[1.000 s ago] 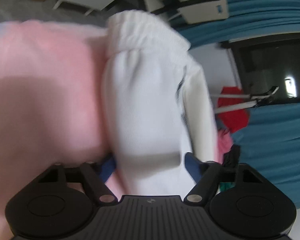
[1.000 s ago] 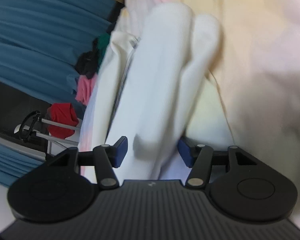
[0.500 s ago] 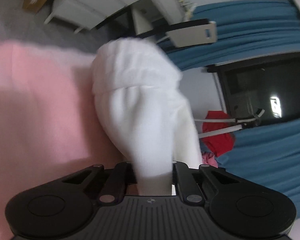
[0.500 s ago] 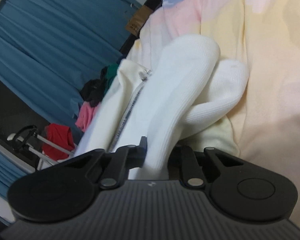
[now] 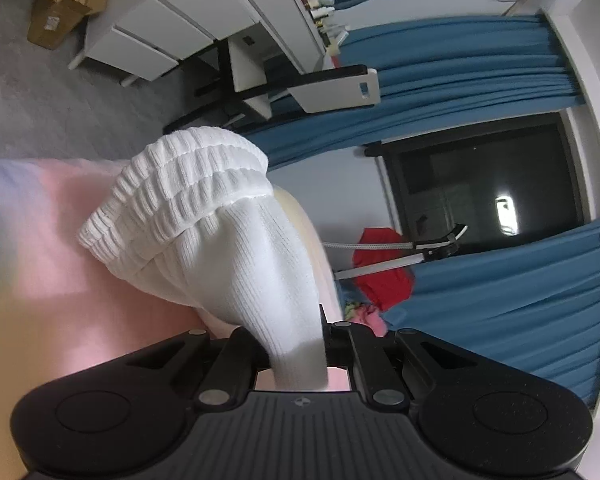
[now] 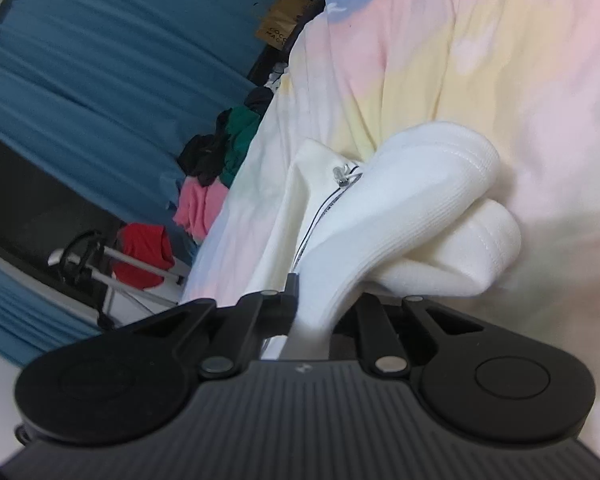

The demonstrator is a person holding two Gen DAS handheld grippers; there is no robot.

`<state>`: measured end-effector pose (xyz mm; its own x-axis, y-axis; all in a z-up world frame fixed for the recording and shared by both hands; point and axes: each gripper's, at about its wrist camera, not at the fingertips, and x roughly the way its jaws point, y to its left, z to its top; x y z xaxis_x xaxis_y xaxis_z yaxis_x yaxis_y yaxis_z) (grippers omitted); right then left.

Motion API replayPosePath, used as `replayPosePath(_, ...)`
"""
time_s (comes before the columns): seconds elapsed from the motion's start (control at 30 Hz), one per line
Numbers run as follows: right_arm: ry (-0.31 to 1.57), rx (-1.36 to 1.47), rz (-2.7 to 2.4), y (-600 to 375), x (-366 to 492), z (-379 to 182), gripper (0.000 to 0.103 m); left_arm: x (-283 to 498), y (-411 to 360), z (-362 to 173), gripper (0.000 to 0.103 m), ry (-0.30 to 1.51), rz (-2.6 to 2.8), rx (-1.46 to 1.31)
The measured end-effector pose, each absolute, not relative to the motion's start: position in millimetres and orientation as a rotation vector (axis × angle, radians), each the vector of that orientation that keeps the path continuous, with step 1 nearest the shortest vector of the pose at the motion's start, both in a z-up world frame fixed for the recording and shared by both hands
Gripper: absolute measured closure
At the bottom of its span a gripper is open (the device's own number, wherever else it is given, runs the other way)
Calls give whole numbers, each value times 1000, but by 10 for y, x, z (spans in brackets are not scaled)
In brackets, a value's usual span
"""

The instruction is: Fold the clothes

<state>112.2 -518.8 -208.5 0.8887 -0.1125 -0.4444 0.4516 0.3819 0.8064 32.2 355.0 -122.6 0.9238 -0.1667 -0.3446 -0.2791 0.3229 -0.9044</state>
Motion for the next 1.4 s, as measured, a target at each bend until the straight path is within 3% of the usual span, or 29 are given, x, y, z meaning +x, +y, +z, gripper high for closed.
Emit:
replayPosePath(0.23,444,1205,-377,-5249,830,-2412,91,123,3752,-1499,94,564,186,-1302)
replayPosePath(0.4,433,1200,-375,-5182,759,-2422,90,167,3657,-1388,92,607,218,-1149)
replayPosePath(0.5,431,1241,-372,-5195,774,-2473,87,191,3547,-1246,79,650,214,-1007)
replayPosePath(0.57,422,1300,-369,-5226,755,-2546,84,183,3424,-1120,59,665,212,-923)
replayPosePath(0.67,398,1329,-389,-5273,724,-2623,64,142,3167,-903,45,673,229,-767)
replayPosePath(0.7,381,1335,-395,-5287,713,-2639,53,141,3064,-824,42,669,238,-711)
replayPosePath(0.73,357,1336,-400,-5303,707,-2653,50,125,2963,-748,38,661,242,-657)
replayPosePath(0.87,305,1341,-393,-5357,758,-2731,49,56,2555,-523,29,602,248,-483)
replayPosePath(1.17,184,1272,-390,-5505,816,-2727,49,69,1509,-415,24,527,122,-184)
replayPosePath(1.27,138,1235,-356,-5542,795,-2660,49,115,1192,-562,23,533,26,-143)
replayPosePath(1.4,211,1229,-397,-5555,800,-2766,49,316,823,-928,23,611,-83,-196)
